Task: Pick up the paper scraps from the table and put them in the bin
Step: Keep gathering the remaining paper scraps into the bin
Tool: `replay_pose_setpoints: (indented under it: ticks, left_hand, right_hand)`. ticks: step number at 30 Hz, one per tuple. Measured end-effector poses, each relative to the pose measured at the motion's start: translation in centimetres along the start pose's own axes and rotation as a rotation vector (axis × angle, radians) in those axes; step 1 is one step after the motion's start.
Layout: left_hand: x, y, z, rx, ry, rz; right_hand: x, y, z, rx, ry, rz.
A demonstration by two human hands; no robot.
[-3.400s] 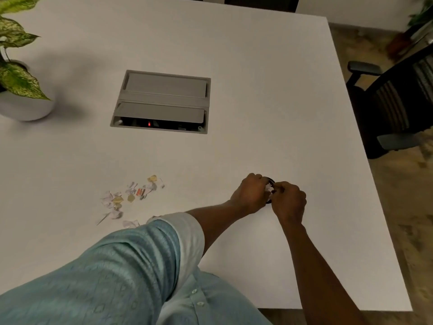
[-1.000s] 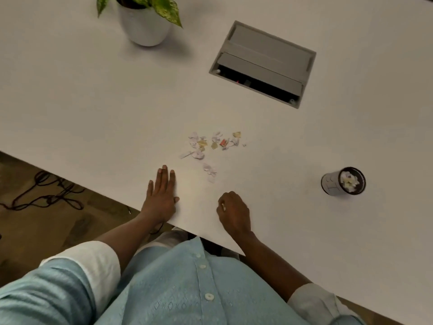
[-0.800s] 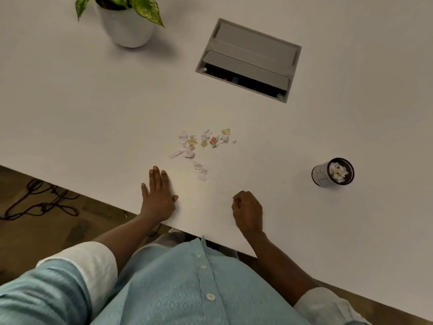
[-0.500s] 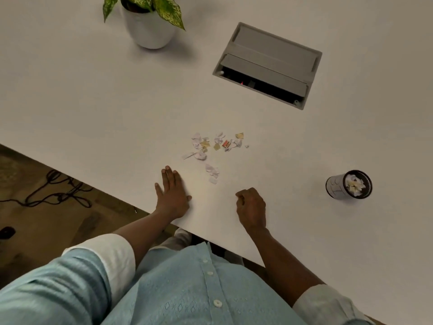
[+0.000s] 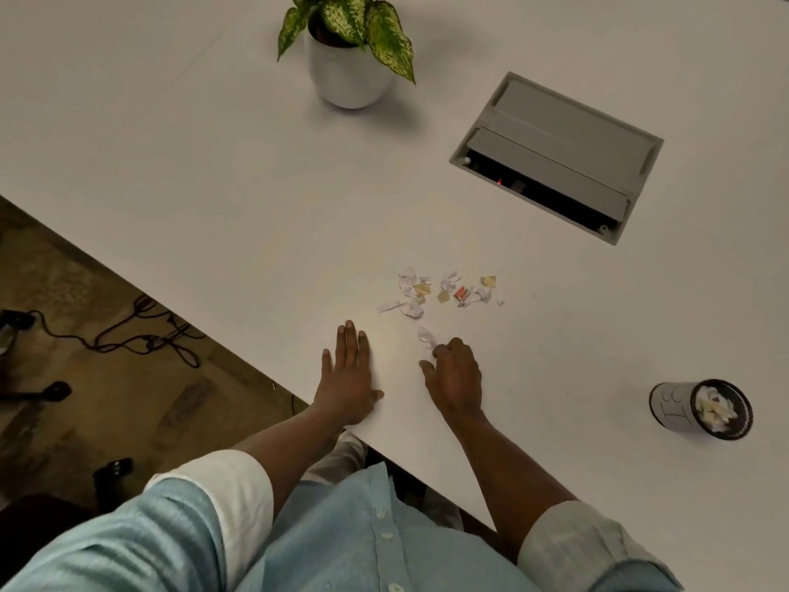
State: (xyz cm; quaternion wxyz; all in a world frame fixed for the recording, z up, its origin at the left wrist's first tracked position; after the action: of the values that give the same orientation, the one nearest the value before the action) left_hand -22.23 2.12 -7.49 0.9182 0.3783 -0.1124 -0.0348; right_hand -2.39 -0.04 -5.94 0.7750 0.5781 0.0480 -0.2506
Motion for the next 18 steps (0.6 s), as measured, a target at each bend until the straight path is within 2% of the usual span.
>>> replay_pose_setpoints:
  ticks: [4,8,14,18]
  left_hand:
    - [-0.5,0.0,0.0,0.007,-0.019,0.007]
    - [-0.5,0.1,0.1,0.008,-0.023,-0.004]
    - [-0.2,0.1,0.1,0.006,-0.017,-0.018]
    - [-0.3,-0.2,-0.1,0.028,-0.014,-0.026]
  right_hand:
    - [-0.8,0.1,-0.7,0.021,0.037,0.020]
    - [-0.9,0.4,-0.7,0.025,-0.003,-0.027]
    - [0.2,1.2,-0.9,0.155,-0.063,-0.176]
    - [-0.1,1.2,-2.5,0.073,-0.012,-0.056]
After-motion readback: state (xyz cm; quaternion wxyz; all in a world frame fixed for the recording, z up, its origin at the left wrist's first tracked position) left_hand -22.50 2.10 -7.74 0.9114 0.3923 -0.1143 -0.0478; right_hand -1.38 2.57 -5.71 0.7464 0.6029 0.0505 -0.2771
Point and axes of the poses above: each hand's wrist, its own z-axis away from the middle knuckle, its own y-axis out of the back of the hand, x = y × z, the point moved 2 cm from there along -z, towards the middle knuckle
